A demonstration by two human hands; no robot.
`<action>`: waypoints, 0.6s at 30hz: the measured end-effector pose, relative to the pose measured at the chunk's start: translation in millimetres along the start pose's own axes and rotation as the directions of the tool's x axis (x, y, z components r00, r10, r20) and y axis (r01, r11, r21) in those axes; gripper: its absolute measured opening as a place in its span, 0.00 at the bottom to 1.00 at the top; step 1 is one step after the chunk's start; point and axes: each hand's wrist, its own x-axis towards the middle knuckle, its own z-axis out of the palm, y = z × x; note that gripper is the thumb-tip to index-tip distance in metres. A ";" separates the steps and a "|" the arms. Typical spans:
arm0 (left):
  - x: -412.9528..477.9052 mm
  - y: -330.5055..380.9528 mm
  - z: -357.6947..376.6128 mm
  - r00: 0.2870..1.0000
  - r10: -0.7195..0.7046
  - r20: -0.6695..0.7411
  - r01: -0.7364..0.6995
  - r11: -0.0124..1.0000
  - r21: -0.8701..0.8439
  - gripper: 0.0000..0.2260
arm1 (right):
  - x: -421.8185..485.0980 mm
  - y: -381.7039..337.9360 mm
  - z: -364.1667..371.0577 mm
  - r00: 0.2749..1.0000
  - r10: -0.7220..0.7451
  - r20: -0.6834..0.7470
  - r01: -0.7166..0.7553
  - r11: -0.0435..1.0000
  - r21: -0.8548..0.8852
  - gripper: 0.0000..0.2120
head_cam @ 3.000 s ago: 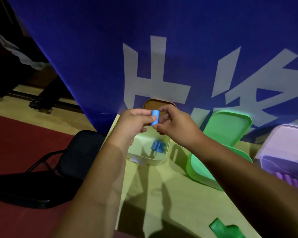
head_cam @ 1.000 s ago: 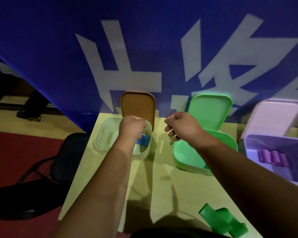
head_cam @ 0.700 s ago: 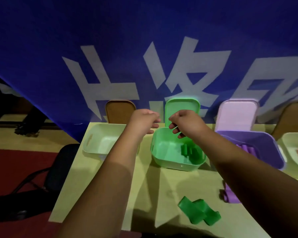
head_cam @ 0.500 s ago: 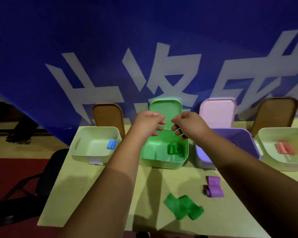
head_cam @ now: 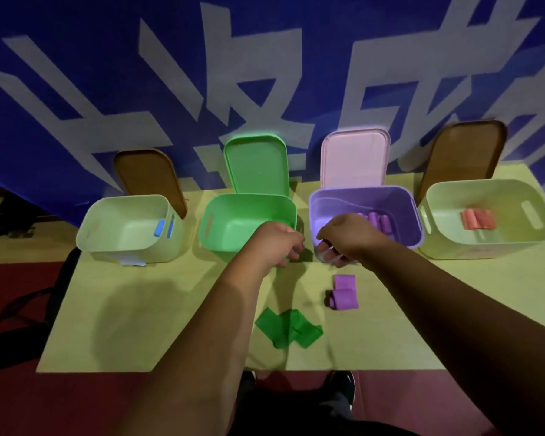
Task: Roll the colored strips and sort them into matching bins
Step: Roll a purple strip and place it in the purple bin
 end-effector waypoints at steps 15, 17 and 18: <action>27.1 -89.2 132.1 0.994 -0.096 0.060 0.066 0.920 0.386 0.04 | 25.2 117.3 -9.4 0.959 0.285 0.004 -0.252 0.854 -0.455 0.08; 29.4 -91.7 142.0 0.990 -0.124 0.066 0.093 0.933 0.346 0.04 | 24.1 121.4 -7.7 0.957 0.289 0.008 -0.262 0.878 -0.400 0.08; 30.3 -92.8 145.3 0.988 -0.140 0.063 0.114 0.944 0.309 0.04 | 24.5 124.9 -6.7 0.958 0.288 0.010 -0.263 0.887 -0.379 0.10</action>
